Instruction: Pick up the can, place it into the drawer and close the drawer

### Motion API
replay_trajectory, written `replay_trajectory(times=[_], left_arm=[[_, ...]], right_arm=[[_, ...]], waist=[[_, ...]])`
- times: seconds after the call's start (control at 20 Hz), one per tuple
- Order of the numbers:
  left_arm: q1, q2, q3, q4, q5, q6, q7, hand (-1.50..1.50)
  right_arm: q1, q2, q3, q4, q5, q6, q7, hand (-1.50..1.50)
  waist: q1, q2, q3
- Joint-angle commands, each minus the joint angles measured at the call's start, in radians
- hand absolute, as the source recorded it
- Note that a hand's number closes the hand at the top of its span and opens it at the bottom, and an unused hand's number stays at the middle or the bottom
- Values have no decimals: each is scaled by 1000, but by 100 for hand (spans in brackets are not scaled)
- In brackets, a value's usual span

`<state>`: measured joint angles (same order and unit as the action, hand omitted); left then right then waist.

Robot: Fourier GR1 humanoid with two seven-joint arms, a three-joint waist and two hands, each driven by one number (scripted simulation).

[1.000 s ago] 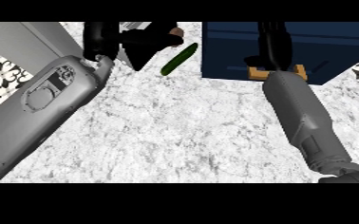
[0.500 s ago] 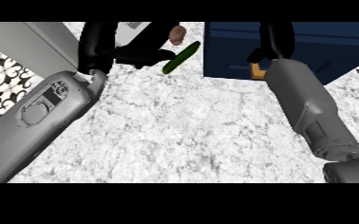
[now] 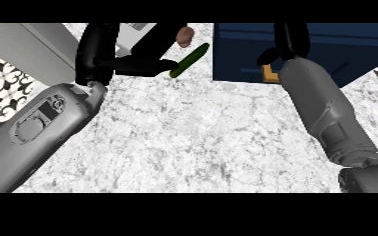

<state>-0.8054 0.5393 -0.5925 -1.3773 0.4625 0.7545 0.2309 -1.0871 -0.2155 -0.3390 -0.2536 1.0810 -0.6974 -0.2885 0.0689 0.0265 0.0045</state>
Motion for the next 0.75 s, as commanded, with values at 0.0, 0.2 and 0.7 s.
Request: replay_trajectory(times=[0.0, 0.2, 0.7], left_arm=[[42, 5, 14, -4, -2, -7, -29, -150], [34, -7, 3, -10, -14, 3, 0, -150], [124, 34, 62, -59, -19, -19, -15, -150]], right_arm=[[-72, 73, -118, -42, -157, 44, -79, -150], [-98, 105, -178, -50, -228, 82, -121, -150], [-135, 114, -323, -71, -422, 228, -190, -150]], waist=[[17, 1, 0], [3, -4, 0], [-33, -19, -4]])
